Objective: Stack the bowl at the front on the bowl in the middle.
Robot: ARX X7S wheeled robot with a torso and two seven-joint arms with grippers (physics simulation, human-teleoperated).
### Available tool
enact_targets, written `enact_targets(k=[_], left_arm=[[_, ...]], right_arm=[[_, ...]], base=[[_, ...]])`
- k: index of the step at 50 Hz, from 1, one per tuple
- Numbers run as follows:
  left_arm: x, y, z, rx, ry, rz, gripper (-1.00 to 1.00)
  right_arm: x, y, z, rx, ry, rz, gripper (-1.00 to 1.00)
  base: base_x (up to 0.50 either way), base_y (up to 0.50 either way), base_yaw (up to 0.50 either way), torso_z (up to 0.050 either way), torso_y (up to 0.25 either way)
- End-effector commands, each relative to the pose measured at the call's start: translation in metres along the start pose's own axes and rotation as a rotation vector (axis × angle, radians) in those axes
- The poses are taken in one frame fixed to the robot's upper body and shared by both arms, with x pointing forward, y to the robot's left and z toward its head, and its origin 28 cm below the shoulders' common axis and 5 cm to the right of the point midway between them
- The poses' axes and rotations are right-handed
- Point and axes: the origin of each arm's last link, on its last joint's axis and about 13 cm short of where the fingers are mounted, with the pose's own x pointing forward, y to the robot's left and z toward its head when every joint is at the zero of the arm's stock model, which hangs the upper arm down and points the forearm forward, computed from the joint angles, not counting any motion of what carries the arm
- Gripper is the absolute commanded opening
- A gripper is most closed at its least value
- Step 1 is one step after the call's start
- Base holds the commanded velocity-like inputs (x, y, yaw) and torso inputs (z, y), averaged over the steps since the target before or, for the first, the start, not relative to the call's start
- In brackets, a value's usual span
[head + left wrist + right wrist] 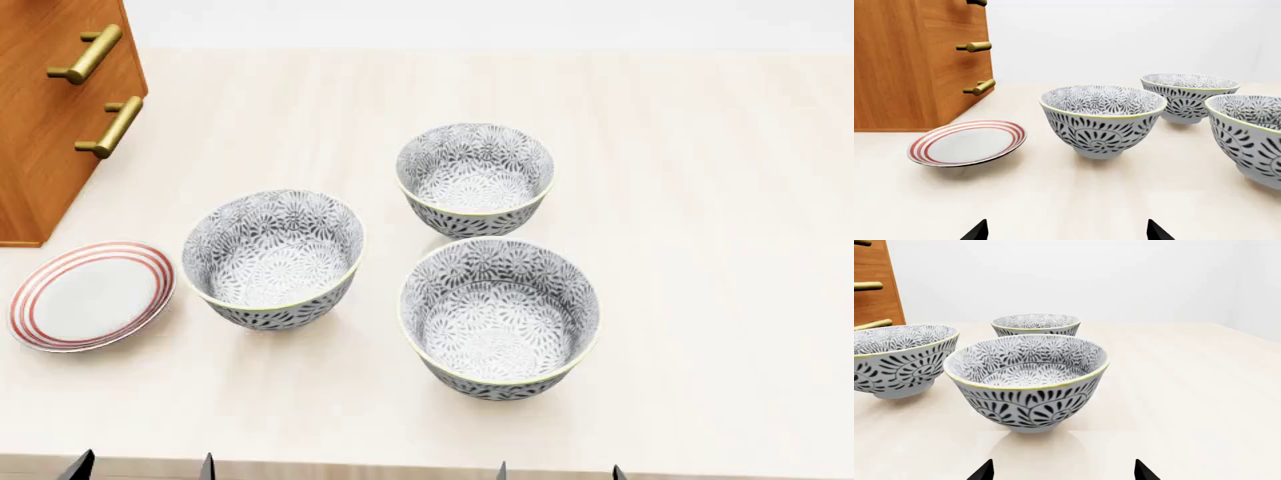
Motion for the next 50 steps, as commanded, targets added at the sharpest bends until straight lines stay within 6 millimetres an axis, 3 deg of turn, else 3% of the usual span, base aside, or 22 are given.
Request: enact_targets(k=[1,21,24,27,32,35,41,50], left_arm=[[0.000,0.000,0.001,0.000,0.000,0.000,1.00],[0.002,0.000,0.003,-0.004,0.021,0.001,1.00],[0.010,-0.003,0.016,-0.013,0.038,-0.032,1.00],[0.018,-0.006,0.045,-0.011,0.004,-0.046,1.00],[0.031,-0.005,0.103,-0.026,-0.078,-0.041,1.00],[0.035,-0.005,0.125,-0.011,-0.118,-0.032,1.00],[0.039,-0.005,0.143,-0.017,-0.155,-0.014,1.00],[0.040,-0.004,0.141,-0.010,-0.161,-0.008,1.00]], right_arm=[[0.000,0.000,0.001,0.000,0.000,0.000,1.00],[-0.001,-0.002,0.006,0.009,0.005,-0.010,1.00],[0.008,-0.004,0.017,-0.029,0.030,-0.052,1.00],[0.019,-0.007,0.046,-0.028,0.035,-0.034,1.00],[0.028,-0.014,0.114,-0.016,-0.046,-0.025,1.00],[0.032,-0.018,0.136,-0.036,-0.071,-0.042,1.00],[0.036,-0.024,0.147,-0.019,-0.061,-0.054,1.00],[0.036,-0.023,0.152,-0.050,-0.059,-0.105,1.00]], base=[[0.00,0.00,0.00,0.000,0.000],[0.00,0.00,0.00,0.000,0.000],[0.00,0.00,0.00,0.000,0.000],[0.00,0.00,0.00,0.000,0.000],[0.00,0.00,0.00,0.000,0.000],[0.00,0.00,0.00,0.000,0.000],[0.00,0.00,0.00,0.000,0.000],[0.00,0.00,0.00,0.000,0.000]])
